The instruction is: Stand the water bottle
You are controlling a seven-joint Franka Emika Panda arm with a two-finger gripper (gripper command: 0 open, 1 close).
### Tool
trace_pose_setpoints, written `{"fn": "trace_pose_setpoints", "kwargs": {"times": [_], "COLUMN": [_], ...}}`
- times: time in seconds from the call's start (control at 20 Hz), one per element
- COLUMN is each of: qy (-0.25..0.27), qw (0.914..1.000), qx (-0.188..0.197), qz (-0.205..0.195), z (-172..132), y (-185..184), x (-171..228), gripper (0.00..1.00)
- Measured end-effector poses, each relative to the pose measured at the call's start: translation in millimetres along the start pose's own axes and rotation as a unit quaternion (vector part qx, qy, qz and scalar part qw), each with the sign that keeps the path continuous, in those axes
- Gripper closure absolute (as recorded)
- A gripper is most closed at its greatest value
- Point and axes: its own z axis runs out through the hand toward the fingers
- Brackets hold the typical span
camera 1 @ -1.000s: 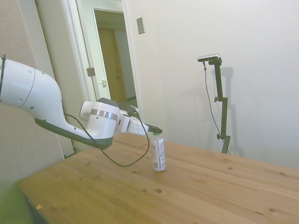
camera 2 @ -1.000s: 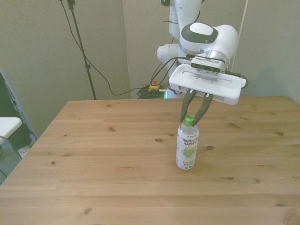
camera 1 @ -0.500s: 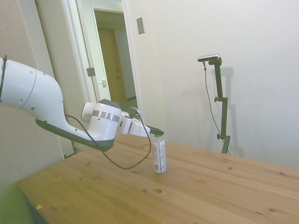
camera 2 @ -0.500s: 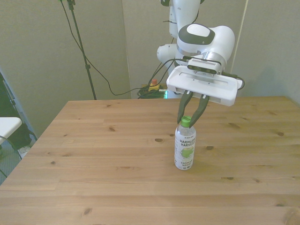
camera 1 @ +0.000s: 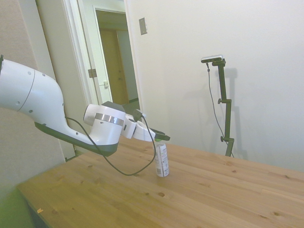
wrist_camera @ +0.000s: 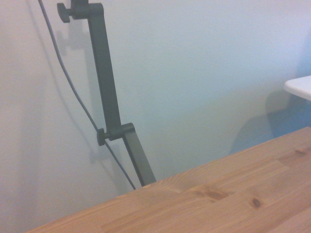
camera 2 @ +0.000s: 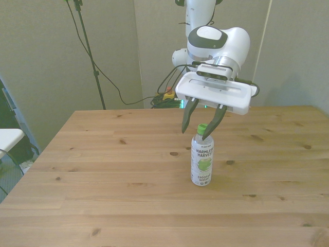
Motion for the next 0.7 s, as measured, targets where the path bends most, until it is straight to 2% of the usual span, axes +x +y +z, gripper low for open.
{"fn": "trace_pose_setpoints", "kwargs": {"times": [0.2,0.4,0.55,0.7], "qy": [-0.016,-0.045,-0.086,-0.142], "qw": [0.9998,0.999,0.9956,0.9867], "qx": [0.006,-0.002,-0.033,-0.07], "qz": [0.01,-0.001,-0.02,-0.04], "z": [-28.0,-58.5,-71.4,-71.4], "y": [-8.8,0.2,22.2,38.8], "x": [19.7,42.6,34.7,11.0], "gripper": [0.0,0.0,0.0,0.0]}}
